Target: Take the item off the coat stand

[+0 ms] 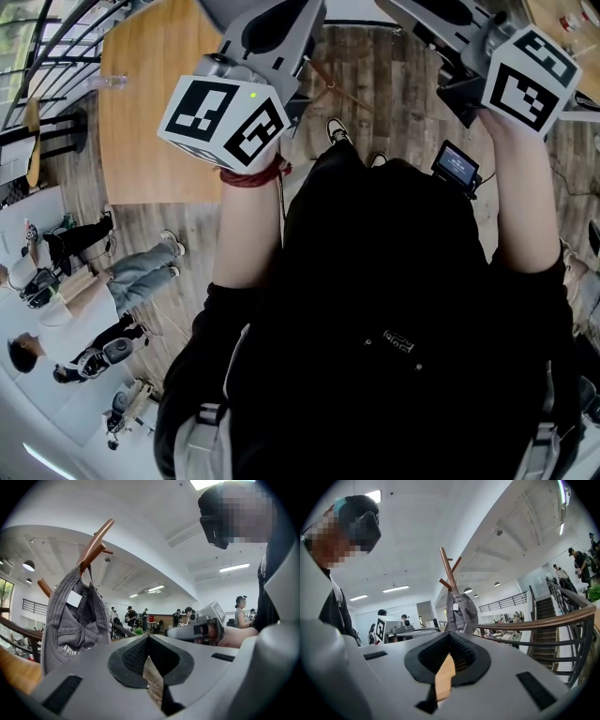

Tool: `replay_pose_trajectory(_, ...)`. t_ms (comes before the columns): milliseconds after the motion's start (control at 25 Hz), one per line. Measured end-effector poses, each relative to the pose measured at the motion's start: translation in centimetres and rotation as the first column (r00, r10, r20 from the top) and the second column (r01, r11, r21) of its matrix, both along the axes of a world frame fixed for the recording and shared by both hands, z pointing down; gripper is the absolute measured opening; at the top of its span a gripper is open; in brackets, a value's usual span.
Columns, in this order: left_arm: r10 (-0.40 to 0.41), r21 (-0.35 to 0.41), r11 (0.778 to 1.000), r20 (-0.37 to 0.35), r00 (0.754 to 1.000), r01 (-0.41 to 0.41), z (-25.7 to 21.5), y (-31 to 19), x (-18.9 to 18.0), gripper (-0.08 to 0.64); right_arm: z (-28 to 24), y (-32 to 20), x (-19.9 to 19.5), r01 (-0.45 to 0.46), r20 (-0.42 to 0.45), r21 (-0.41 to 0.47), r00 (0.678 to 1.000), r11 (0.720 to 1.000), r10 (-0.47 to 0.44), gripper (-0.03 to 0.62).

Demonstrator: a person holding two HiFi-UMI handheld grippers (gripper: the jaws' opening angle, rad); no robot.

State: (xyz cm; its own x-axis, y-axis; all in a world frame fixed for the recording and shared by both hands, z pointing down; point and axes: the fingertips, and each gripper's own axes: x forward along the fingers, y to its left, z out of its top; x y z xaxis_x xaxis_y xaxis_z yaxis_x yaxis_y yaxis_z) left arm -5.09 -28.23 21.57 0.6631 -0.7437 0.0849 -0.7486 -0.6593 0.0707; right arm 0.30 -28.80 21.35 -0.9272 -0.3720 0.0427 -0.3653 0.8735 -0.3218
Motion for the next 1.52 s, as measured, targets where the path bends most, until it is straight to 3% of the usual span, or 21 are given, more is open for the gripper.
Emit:
replay_pose_trajectory(280, -0.059, 0.018, 0.998, 0.008, 0.998, 0.059, -1.1, 0.6, -2.4, 0.003, -0.9, -0.2, -1.0, 0.008, -0.012, 0.013, 1.0, 1.0, -0.007, 0.015)
replay_pose_trajectory(360, -0.072, 0.021, 0.997, 0.015, 0.997, 0.072, -1.3, 0.7, -3.0, 0.067, -1.1, -0.4, -1.1, 0.003, -0.014, 0.016, 1.0, 1.0, -0.002, 0.015)
replay_pose_trajectory(760, -0.154, 0.008, 0.988, 0.015, 0.988, 0.154, -1.8, 0.9, -6.4, 0.124, -1.8, -1.1, -1.9, 0.001, -0.008, 0.011, 1.0, 1.0, -0.001, 0.034)
replay_pose_trajectory(960, -0.13, 0.001, 0.991, 0.028, 0.991, 0.13, -1.5, 1.2, -7.0, 0.13, -1.9, -0.9, -2.2, 0.002, 0.021, 0.011, 1.0, 1.0, -0.003, 0.04)
replay_pose_trajectory(1520, -0.148, 0.017, 0.989, 0.011, 0.989, 0.148, -3.0, -0.3, -8.4, 0.13, -3.4, -1.7, -3.1, -0.03, 0.004, 0.036, 1.0, 0.999, 0.03, 0.134)
